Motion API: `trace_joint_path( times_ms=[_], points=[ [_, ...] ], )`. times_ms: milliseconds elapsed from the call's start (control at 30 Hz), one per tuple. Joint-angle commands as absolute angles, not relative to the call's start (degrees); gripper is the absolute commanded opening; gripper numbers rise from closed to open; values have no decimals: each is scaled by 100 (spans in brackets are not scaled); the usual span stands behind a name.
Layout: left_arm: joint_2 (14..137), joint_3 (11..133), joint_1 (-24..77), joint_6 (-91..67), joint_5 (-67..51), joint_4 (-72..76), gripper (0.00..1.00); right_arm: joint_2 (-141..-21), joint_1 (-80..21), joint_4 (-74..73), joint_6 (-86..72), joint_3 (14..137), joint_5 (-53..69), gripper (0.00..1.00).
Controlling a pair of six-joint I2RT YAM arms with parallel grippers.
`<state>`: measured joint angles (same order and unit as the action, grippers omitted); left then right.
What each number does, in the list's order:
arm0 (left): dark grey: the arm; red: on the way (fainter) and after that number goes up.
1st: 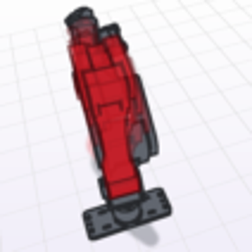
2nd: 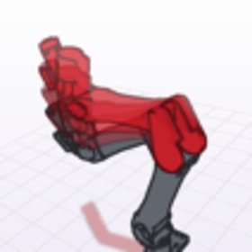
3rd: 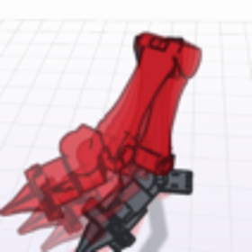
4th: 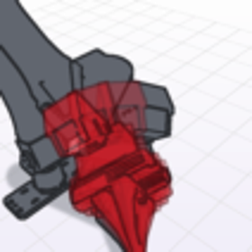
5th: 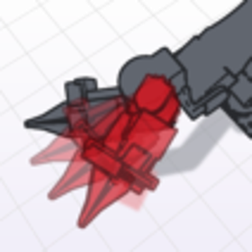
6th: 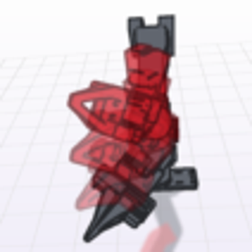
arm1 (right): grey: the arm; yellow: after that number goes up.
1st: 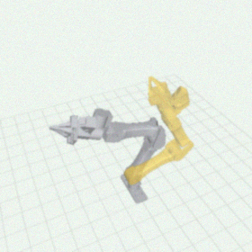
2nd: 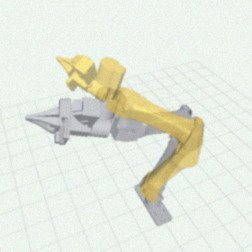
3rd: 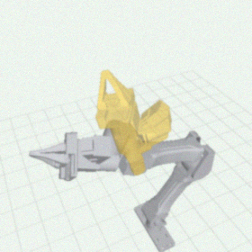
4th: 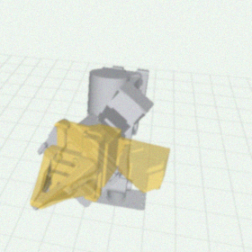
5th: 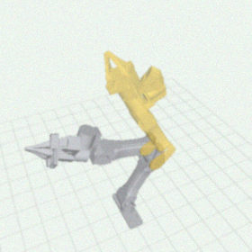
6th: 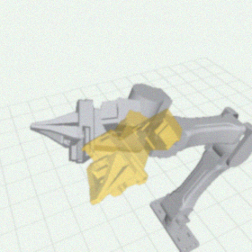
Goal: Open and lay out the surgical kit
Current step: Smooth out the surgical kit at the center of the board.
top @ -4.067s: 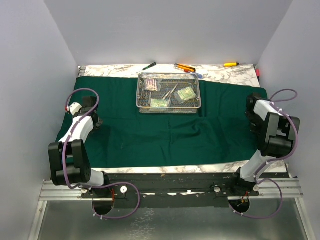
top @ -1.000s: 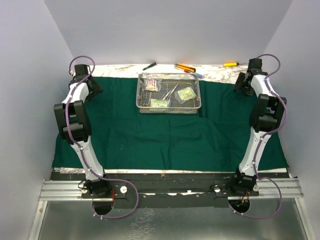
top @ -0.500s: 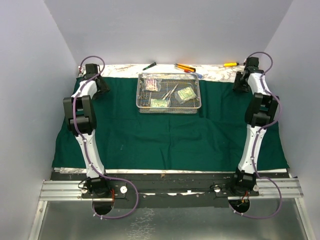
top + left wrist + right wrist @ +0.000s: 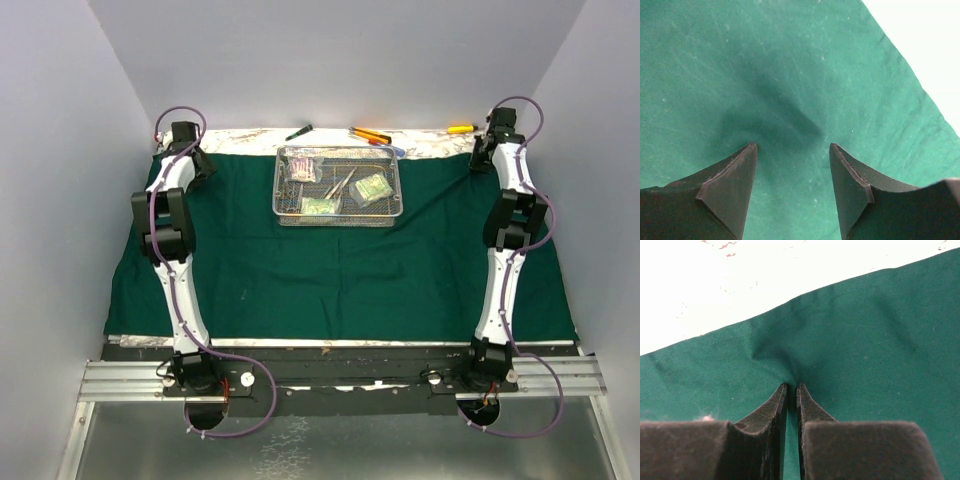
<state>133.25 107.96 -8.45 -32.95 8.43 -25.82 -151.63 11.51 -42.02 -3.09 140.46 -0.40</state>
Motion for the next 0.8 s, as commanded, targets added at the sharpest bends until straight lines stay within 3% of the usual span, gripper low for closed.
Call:
trace_joint_path(
  times_ms=[0, 133, 367, 567, 767],
  points=[
    [13830, 11060, -853, -3714, 955, -2936, 61, -15544, 1178, -4212, -479, 13864, -51, 12],
    [13942, 11320, -861, -3704, 1115, -3013, 61, -15374, 1177, -3986, -638, 13856, -54, 20],
    [13963, 11670, -931, -3493, 1024, -3069, 61, -14938, 1170, -3632, -942, 13802, 141, 44],
    [13556, 11890, -778, -2763, 1015, -3050, 65, -13854, 1079, -3197, -1094, 13051, 85, 65],
    [13254, 12035, -399, -2069, 1021, -2944, 69, -13510, 524, -3225, -696, 12682, -380, 73]
  ],
)
